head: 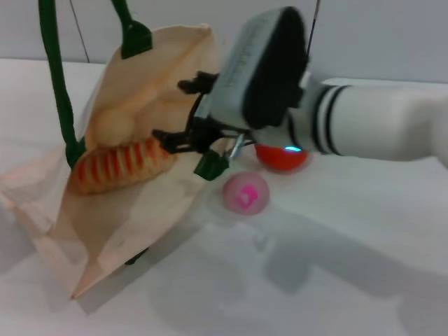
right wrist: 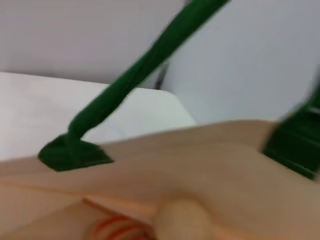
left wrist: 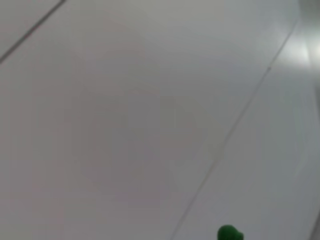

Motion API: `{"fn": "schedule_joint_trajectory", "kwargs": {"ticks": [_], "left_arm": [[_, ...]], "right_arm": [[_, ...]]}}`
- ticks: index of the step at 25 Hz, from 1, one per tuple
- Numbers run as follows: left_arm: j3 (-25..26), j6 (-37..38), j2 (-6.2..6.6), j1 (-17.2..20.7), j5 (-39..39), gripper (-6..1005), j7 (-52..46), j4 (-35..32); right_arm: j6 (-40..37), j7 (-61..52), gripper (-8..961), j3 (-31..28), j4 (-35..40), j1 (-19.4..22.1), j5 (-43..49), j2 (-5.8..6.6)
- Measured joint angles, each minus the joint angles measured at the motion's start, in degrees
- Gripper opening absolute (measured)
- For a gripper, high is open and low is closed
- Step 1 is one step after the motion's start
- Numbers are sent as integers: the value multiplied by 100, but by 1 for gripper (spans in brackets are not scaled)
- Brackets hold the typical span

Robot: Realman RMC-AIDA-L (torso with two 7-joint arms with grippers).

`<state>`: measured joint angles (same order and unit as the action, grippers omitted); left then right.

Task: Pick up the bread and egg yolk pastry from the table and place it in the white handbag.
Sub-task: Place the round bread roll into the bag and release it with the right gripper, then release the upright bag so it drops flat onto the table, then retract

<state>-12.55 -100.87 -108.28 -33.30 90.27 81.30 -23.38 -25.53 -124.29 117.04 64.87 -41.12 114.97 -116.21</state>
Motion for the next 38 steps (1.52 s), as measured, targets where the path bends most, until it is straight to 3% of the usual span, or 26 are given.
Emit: {"fn": "schedule_joint_trajectory", "kwargs": {"ticks": [4,10,13,19,25,32,38], "left_arm": [[178,285,1,121,21,122,129,11],[317,717,-20,184,-56,122,374,50],[283,979,-49,121,-128,122,539,110],[279,1691,-78,5,-263,122,1287,476],[287,2474,-234,-131,-280,121,2000,570],[352,3486,-550,-285,-219,167,3468,627],[359,3760,-787,-307,151,262,5125,746]], "right_arm": [[-9,400,897,-503,669,885,-35,-13],[277,573,896,-1172,908,1458,-280,-35],[583,653,895,-1270,810,1529,-585,-32],[1959,778,894,-1286,536,1713,-1171,-30],[2456,674,893,-1338,379,1613,-1246,-9],[4090,-583,892,-1164,-60,1629,-1006,9],[5948,-3679,890,-622,-1301,1593,1241,20]]}}
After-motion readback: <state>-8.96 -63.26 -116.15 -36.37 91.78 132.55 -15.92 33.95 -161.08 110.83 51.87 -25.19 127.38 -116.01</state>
